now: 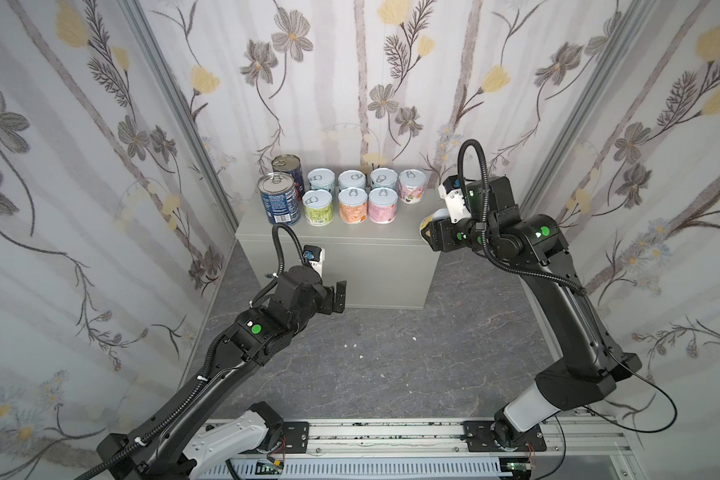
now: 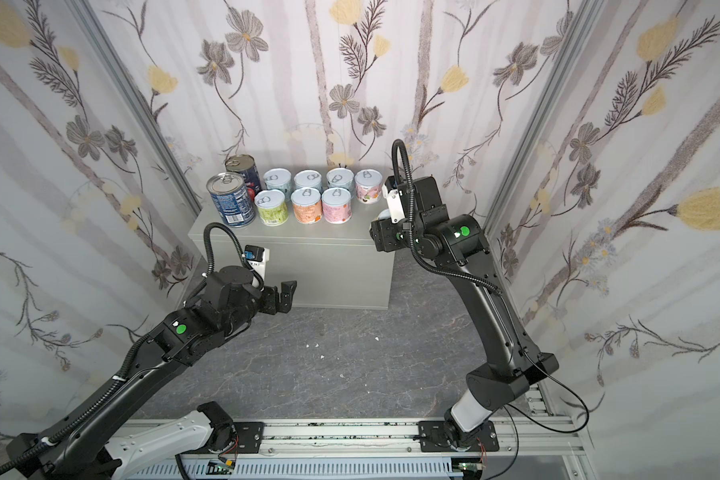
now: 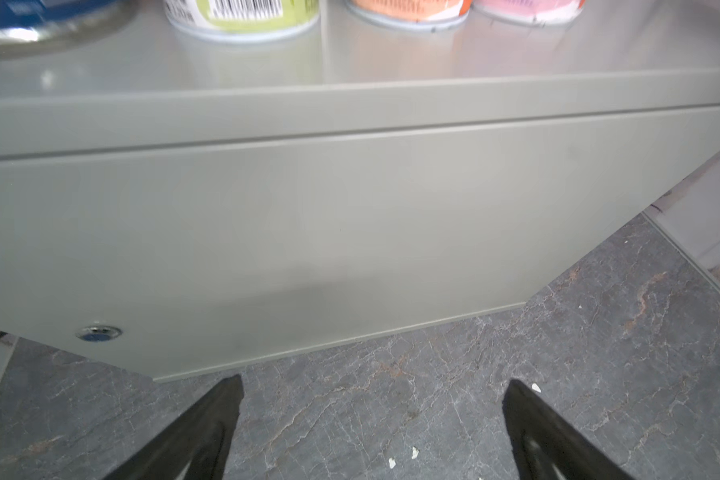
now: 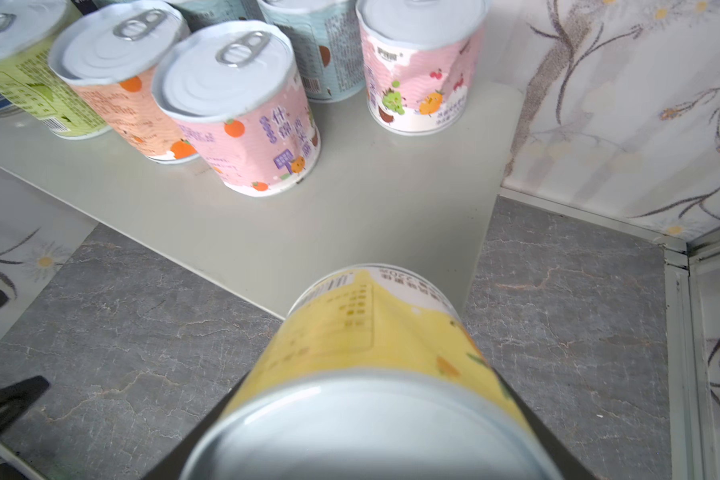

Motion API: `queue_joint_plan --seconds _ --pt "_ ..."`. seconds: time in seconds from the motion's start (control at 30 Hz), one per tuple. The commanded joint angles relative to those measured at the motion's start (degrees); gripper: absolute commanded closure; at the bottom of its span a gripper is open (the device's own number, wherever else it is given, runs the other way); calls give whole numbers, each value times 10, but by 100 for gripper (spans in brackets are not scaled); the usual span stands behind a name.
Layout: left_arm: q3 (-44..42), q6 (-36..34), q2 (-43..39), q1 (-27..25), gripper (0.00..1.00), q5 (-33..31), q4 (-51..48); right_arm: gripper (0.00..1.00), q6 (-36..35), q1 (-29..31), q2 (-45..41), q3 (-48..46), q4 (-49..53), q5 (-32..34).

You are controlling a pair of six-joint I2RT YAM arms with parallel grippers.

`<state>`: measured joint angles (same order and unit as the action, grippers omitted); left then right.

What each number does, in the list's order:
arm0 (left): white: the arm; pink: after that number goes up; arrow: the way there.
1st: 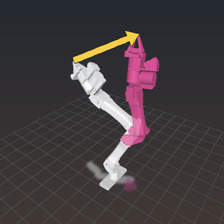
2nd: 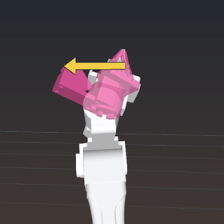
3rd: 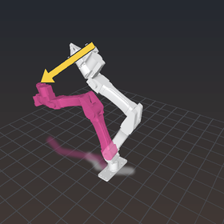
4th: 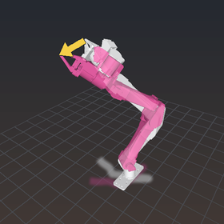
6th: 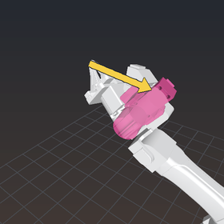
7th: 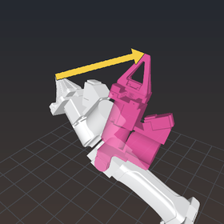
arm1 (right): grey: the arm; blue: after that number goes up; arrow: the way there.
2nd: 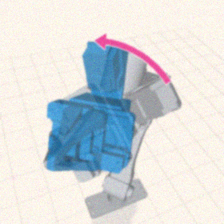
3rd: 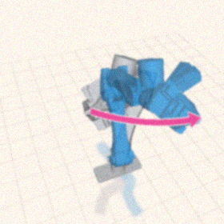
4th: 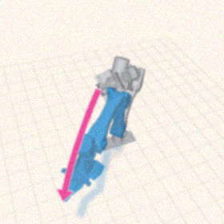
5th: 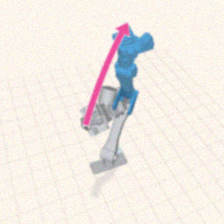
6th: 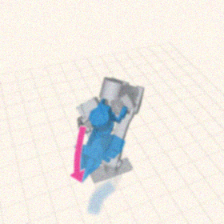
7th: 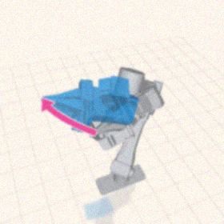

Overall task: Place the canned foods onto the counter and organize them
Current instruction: 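Lower the yellow-labelled can beside the pink-labelled can at the row end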

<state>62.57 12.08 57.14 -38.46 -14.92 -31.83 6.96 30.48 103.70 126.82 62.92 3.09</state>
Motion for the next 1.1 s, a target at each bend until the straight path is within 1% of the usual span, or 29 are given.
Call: queue_joint_plan --seconds 0.0,0.07,0.23,0.33,0.4,0.47,0.67,0.73,0.87,0.93,1.07 --pt "-27 23 -2 3 0 -4 30 47 -14 7 43 56 7 12" --pt "-44 27 -8 2 0 -12 44 47 -14 9 56 59 2 14" --pt "-79 38 -10 3 0 0 81 47 -15 10 81 66 3 27" --pt "-87 38 -2 2 0 3 94 45 -15 10 93 74 0 32" --pt "-89 36 4 3 0 3 99 41 -15 10 98 76 -6 36" --pt "-91 36 7 3 0 7 105 34 -16 10 104 76 -13 39" --pt "-100 38 7 3 0 10 111 19 -20 9 119 76 -28 37" --pt "-103 37 6 3 0 10 111 17 -22 9 124 76 -34 37" --pt "-104 38 7 3 0 11 111 17 -18 8 132 76 -49 44" --pt "-103 37 7 2 0 12 111 19 -15 7 136 76 -57 52" --pt "-102 36 7 3 0 13 111 33 -12 7 142 76 -74 50"
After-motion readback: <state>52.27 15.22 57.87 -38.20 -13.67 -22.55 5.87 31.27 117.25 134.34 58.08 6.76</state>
